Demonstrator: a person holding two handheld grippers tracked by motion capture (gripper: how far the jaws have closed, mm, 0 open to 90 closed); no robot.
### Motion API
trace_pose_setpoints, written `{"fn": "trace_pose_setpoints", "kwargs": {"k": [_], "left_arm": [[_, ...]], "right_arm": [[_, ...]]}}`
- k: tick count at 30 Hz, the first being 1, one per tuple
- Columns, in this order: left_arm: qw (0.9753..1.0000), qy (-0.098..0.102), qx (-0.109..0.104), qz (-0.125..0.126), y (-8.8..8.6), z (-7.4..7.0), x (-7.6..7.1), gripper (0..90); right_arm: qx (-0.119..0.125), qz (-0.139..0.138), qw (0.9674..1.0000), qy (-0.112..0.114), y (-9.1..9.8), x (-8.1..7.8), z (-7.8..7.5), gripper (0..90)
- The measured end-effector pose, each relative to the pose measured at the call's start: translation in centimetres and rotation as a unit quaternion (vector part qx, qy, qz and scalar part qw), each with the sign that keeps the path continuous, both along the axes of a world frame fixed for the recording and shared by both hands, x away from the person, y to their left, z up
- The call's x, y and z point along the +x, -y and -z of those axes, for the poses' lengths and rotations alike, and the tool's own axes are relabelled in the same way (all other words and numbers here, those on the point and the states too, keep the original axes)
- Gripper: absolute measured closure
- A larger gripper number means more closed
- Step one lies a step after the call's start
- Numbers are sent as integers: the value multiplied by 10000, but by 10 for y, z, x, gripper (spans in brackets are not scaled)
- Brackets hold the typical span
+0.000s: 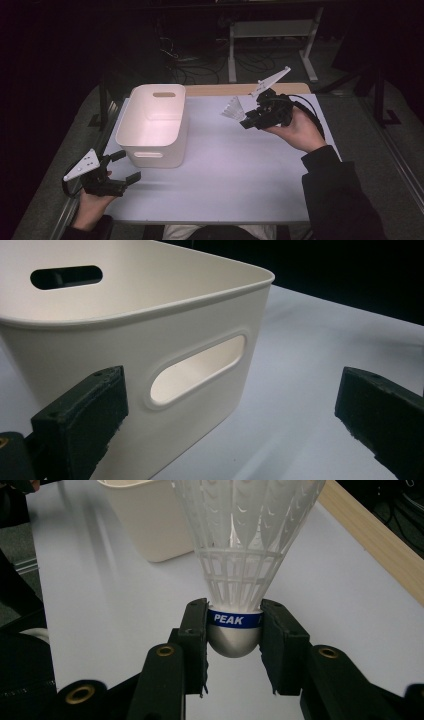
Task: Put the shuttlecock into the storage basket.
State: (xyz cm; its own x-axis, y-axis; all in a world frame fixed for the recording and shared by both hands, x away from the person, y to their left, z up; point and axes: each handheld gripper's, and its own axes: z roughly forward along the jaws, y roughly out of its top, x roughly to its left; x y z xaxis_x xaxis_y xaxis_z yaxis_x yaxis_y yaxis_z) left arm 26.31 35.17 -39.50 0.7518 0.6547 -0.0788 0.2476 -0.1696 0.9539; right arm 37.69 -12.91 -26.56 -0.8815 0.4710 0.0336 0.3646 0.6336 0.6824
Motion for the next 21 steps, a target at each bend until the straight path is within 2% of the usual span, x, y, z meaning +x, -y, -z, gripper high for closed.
{"fn": "trace_pose_setpoints", "kwargs": {"k": [8,21], "left_arm": [[10000,1,3,-3,0,0,0,4],[10000,7,6,23,-1,0,0,4]], "right_arm": [[26,-141,9998,98,-12,4,-6,643],[83,-253,9996,80,-33,9,-10,642]]}}
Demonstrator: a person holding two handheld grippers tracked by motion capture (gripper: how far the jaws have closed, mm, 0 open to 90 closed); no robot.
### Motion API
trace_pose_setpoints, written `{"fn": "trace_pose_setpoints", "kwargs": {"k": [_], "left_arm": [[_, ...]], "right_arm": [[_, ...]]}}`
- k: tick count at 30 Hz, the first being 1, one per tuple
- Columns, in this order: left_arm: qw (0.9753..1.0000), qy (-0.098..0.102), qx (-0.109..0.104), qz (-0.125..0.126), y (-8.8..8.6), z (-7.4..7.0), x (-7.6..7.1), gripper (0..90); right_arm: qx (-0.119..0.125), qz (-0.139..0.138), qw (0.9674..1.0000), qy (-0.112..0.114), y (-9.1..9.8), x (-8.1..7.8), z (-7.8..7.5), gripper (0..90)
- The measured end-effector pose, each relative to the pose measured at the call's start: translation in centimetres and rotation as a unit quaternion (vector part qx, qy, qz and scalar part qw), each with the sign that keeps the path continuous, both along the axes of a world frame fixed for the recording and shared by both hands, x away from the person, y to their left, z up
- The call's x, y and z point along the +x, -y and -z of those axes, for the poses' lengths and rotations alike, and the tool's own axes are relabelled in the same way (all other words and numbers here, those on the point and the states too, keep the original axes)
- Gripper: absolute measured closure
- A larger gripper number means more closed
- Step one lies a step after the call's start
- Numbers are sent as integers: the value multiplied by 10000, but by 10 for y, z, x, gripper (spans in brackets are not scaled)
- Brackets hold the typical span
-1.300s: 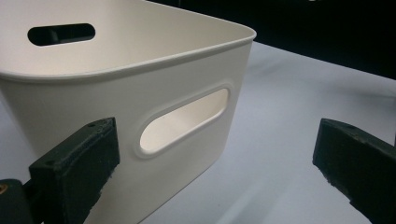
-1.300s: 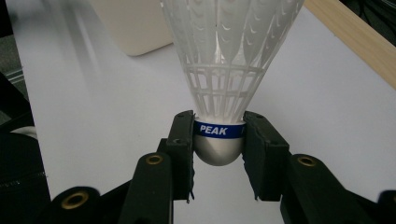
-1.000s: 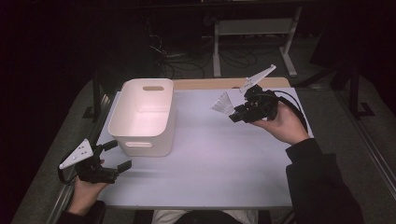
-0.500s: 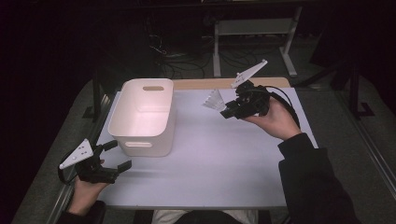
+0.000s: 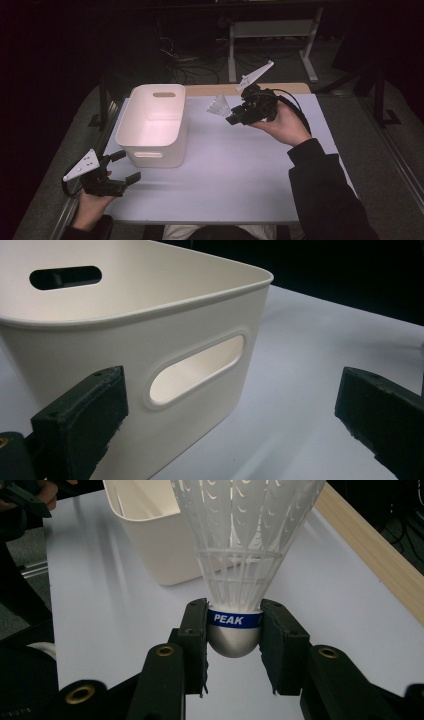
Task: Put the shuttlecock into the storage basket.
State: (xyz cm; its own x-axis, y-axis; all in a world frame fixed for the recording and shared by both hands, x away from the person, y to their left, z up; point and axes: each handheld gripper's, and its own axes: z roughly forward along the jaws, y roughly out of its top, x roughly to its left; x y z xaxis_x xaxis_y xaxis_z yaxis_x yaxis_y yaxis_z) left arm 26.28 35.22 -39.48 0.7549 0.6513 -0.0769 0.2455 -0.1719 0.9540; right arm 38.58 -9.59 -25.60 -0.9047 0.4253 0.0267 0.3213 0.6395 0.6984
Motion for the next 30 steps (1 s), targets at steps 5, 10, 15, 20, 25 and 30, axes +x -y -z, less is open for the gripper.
{"fn": "trace_pose_setpoints", "kwargs": {"k": [5,10,15,20,25,30], "left_arm": [[10000,-6,6,9,0,0,0,4],[10000,-18,-9,9,1,0,1,4],[10000,-16,-8,4,0,0,1,4],[10000,0,-4,-21,0,0,0,4],[10000,-22,9,-21,1,0,1,4],[10000,-25,2,-32,1,0,1,3]], "right_arm": [[0,-46,10000,46,-5,1,-2,643],[-20,-70,10000,25,-12,1,-1,642],[-47,-138,9999,21,-20,4,1,642],[-49,-189,9998,1,-28,5,1,642],[-20,-252,9997,20,-35,5,-1,642],[-36,-311,9995,15,-43,7,-1,642]]}}
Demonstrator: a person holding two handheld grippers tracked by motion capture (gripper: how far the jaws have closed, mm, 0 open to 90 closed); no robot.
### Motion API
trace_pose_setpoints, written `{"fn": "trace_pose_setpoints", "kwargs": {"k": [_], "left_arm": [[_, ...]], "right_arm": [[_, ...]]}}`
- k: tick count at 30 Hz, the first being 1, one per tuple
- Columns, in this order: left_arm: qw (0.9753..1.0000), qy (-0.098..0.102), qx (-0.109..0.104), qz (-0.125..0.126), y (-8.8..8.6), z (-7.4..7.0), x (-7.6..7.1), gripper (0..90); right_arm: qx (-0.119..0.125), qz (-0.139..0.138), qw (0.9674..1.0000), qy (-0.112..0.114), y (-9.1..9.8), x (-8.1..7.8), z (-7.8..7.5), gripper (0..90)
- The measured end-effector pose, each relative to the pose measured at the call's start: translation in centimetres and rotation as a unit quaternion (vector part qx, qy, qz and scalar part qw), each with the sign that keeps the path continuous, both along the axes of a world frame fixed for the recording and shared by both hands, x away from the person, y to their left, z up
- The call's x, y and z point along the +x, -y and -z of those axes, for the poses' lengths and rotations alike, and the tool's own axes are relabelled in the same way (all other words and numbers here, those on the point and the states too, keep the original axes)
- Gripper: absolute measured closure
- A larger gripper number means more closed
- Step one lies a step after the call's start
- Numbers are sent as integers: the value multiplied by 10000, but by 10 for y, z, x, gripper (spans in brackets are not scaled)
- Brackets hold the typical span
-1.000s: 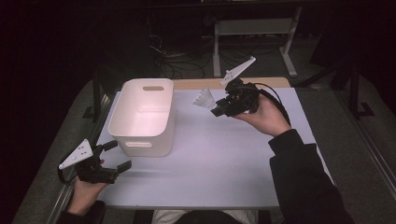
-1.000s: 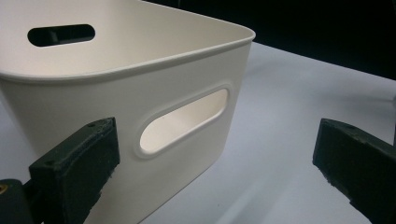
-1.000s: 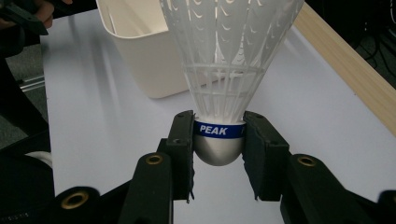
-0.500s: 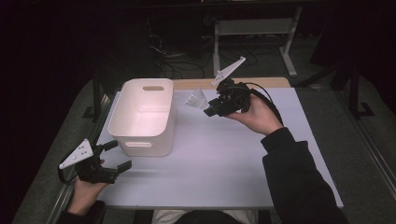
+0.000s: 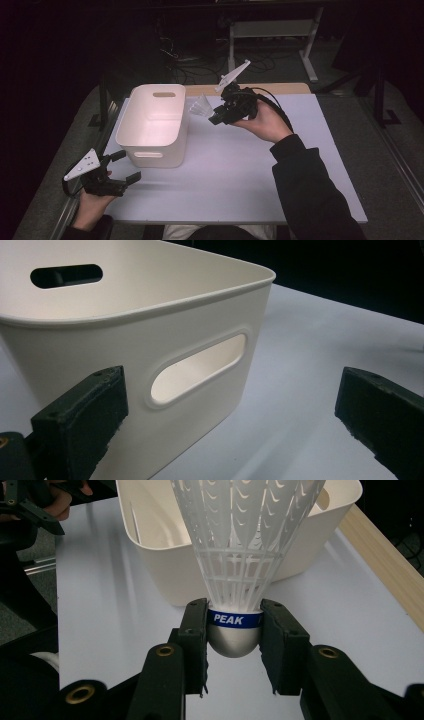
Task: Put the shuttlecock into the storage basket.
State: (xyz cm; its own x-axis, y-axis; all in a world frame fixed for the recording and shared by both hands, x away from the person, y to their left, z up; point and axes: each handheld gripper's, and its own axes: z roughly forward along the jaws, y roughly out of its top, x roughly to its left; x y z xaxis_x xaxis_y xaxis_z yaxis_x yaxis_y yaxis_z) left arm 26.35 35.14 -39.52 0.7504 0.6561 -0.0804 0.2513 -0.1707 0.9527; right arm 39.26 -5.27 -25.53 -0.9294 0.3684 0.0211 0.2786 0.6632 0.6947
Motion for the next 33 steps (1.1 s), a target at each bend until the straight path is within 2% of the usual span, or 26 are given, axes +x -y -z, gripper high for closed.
{"fn": "trace_pose_setpoints", "kwargs": {"k": [8,13,33], "left_arm": [[10000,-1,20,14,0,0,0,4],[10000,1,3,13,0,0,0,3],[10000,-3,8,26,0,0,1,3]], "right_arm": [[-5,-123,9999,36,-13,2,-3,643],[74,-143,9999,29,-21,5,-4,643],[60,-321,9995,33,-50,13,-3,642]]}}
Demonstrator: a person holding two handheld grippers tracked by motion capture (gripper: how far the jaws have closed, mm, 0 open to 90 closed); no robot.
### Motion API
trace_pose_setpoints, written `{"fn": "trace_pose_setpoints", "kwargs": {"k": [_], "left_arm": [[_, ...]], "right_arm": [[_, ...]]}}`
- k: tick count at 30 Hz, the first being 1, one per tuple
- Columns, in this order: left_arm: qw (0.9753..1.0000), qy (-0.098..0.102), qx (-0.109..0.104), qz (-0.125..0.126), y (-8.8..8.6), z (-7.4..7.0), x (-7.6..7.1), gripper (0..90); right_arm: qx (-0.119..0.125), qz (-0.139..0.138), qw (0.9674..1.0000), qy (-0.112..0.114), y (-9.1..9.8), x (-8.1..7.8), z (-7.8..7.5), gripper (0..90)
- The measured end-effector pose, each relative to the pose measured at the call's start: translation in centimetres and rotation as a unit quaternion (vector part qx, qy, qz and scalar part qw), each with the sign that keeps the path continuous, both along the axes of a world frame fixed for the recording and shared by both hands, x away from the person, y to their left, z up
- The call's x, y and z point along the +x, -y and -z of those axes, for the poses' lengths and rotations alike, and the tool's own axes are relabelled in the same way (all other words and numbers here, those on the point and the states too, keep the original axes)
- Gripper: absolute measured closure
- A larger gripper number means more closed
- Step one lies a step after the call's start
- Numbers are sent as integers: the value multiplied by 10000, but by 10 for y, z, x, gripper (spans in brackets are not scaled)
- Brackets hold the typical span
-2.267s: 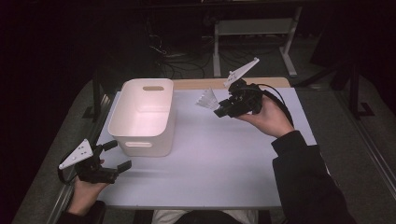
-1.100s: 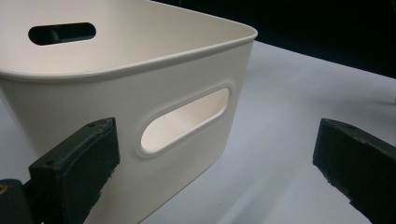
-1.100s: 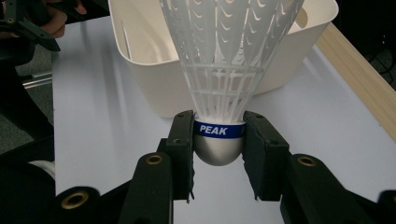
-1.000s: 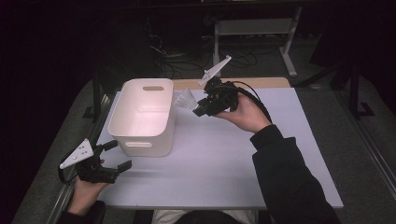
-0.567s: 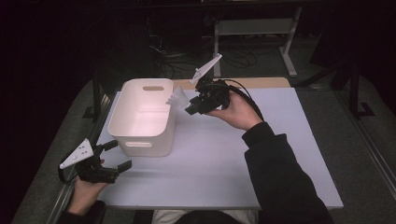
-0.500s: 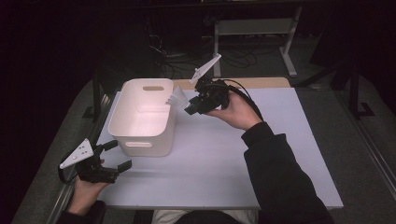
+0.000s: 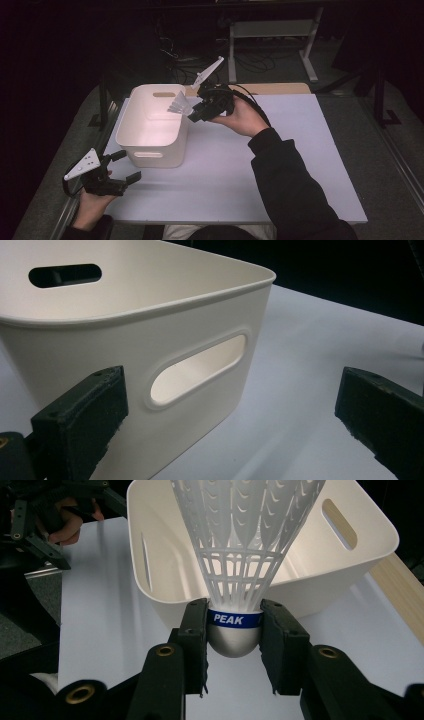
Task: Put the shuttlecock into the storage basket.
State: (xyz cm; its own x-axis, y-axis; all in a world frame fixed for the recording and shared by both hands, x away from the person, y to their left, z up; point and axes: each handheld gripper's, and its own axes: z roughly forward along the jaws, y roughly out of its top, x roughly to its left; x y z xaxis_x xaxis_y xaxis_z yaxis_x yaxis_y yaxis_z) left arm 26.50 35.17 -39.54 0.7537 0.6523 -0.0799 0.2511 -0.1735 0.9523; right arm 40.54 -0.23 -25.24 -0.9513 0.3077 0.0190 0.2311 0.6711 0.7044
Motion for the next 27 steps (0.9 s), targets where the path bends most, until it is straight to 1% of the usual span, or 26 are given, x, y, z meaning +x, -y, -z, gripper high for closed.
{"fn": "trace_pose_setpoints", "kwargs": {"k": [4,5,18,22,23,26,27], "left_arm": [[10000,-2,0,1,0,0,0,3],[10000,1,-6,3,0,0,0,3],[10000,-11,1,17,0,0,0,3],[10000,-12,19,20,0,0,0,3],[10000,-20,17,17,0,0,0,3],[10000,-19,13,17,0,0,0,3],[10000,-20,7,11,0,0,0,3]], "right_arm": [[-17,-46,10000,4,-7,1,0,643],[-1,-98,10000,6,-11,1,0,643],[-5,-280,9996,12,-30,2,2,643],[-3,-307,9995,-1,-34,2,3,642],[-17,-343,9994,-12,-38,2,4,643],[-17,-383,9993,-20,-41,2,5,642],[-27,-419,9991,-42,-45,2,7,643]]}}
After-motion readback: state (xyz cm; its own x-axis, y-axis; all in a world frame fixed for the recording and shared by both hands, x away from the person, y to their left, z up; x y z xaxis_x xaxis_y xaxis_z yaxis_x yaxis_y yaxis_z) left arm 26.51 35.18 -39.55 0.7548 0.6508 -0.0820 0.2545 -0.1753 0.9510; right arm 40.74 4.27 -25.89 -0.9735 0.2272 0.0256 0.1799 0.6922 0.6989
